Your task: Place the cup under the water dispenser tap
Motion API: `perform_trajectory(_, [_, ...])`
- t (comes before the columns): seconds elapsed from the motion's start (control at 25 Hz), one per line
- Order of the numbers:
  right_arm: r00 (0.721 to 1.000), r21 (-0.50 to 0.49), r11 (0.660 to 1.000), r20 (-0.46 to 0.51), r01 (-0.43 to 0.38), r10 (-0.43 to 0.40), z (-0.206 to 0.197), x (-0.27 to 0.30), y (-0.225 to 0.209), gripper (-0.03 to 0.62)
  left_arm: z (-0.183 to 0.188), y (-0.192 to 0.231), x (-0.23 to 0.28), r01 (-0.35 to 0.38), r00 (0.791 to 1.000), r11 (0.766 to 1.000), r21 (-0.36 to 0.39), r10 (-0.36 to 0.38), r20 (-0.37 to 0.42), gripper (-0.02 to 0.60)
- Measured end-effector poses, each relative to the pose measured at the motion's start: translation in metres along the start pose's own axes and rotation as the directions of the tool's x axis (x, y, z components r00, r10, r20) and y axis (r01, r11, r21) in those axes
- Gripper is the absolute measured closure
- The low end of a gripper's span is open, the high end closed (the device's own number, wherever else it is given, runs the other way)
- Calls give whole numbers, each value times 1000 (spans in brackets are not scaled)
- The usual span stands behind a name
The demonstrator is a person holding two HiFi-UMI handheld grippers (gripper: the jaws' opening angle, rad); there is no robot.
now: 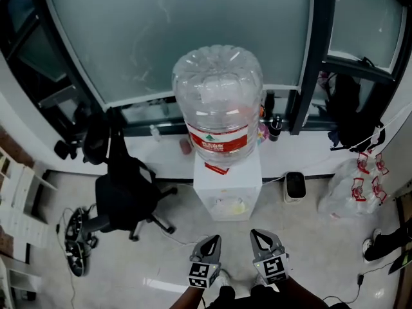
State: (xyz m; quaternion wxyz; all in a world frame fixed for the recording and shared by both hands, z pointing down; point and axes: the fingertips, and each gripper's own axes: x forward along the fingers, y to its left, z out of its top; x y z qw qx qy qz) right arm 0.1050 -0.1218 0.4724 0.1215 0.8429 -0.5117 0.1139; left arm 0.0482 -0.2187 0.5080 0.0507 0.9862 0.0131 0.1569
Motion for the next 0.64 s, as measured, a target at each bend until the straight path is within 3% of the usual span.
perform_trajectory(0.36, [999,-35,999,54,-2,4,36,2,4,592,35,-6,-14,-4,999,1000,3,4,36,565])
perform_trajectory(0.64, [999,-47,999,52,12,-10,36,-5,4,592,36,-5,-23,-9,1000,1000,16,8,20,565])
